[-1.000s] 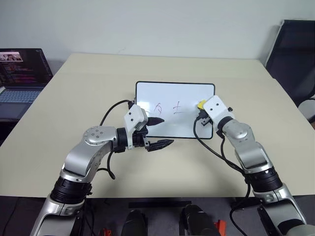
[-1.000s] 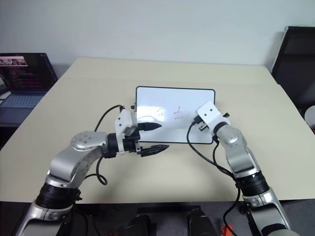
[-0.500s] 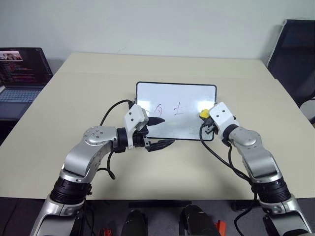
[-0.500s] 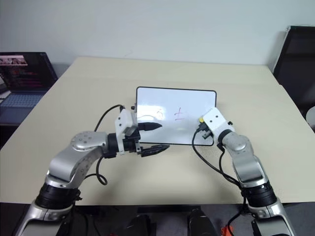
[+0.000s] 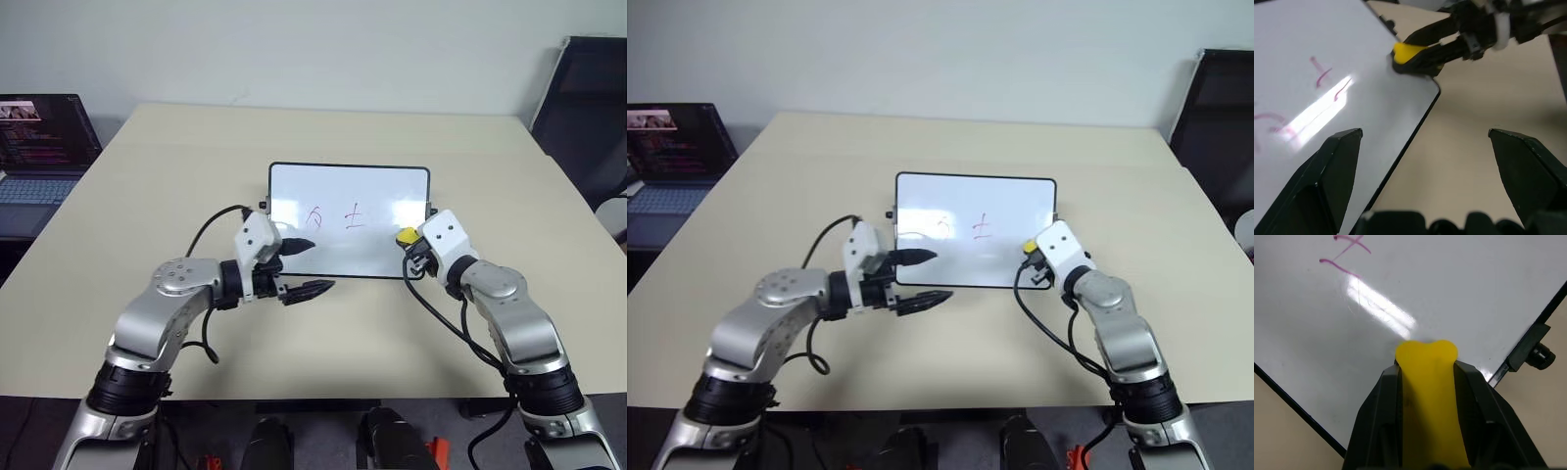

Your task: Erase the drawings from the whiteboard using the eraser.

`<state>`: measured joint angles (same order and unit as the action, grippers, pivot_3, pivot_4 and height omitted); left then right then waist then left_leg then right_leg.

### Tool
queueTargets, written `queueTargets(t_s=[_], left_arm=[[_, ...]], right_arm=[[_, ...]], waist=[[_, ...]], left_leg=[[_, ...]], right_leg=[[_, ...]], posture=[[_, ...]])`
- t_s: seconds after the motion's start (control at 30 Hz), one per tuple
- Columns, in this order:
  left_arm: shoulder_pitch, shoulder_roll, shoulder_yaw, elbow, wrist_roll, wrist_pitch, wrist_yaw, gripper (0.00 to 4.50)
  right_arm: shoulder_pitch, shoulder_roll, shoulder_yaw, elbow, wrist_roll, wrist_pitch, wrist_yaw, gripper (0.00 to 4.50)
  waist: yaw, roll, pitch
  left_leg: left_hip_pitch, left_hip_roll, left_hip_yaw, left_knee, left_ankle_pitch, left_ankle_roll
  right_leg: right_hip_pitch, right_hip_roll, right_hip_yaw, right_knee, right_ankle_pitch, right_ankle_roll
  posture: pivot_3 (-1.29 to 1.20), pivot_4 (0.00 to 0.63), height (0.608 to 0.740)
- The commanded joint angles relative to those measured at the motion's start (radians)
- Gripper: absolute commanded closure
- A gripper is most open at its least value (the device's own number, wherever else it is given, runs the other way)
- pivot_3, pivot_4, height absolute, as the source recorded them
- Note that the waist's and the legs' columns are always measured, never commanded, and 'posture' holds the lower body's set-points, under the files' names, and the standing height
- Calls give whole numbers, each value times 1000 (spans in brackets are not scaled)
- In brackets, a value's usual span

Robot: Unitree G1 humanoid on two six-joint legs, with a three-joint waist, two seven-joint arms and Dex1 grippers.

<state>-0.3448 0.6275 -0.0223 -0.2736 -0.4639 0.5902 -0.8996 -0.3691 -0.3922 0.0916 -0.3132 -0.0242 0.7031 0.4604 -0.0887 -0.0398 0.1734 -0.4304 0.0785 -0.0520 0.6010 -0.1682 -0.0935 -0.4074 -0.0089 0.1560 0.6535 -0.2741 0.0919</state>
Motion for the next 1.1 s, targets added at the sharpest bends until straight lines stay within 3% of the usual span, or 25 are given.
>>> queueTargets(t_s=[0.03,0.27,0.5,0.7,1.1], left_arm=[[42,21,88,-59,-39,23,32,0],[61,16,137,-101,-60,53,100,0],[69,27,146,-204,-123,172,167,0],[69,30,168,-250,-158,240,224,0],[141,75,198,-232,-146,210,235,0]], right_arm=[[16,-3,-56,-127,73,-18,30,3383],[98,-34,-65,-260,172,-68,96,3383],[145,25,-91,-292,298,-72,98,3384],[194,18,-86,-298,369,-69,124,3389],[117,-17,-26,-201,321,-169,130,3389]], waist=[[2,1,1],[9,1,1],[8,1,1],[7,1,1],[5,1,1]], left_leg=[[-2,0,0,-2,0,0],[-4,0,-2,-12,-2,-3],[-4,0,-2,-11,-3,-4],[-3,0,-2,-9,-3,-4],[-2,0,-3,-8,-3,-4]], right_leg=[[-3,0,0,0,0,0],[-5,0,-4,-1,-3,0],[-4,0,-4,-3,-5,4],[-3,0,-4,-2,-7,-1],[-2,0,-4,0,-7,-1]], posture=[[0,150,740],[0,150,740],[0,150,740],[0,150,740],[0,150,740]])
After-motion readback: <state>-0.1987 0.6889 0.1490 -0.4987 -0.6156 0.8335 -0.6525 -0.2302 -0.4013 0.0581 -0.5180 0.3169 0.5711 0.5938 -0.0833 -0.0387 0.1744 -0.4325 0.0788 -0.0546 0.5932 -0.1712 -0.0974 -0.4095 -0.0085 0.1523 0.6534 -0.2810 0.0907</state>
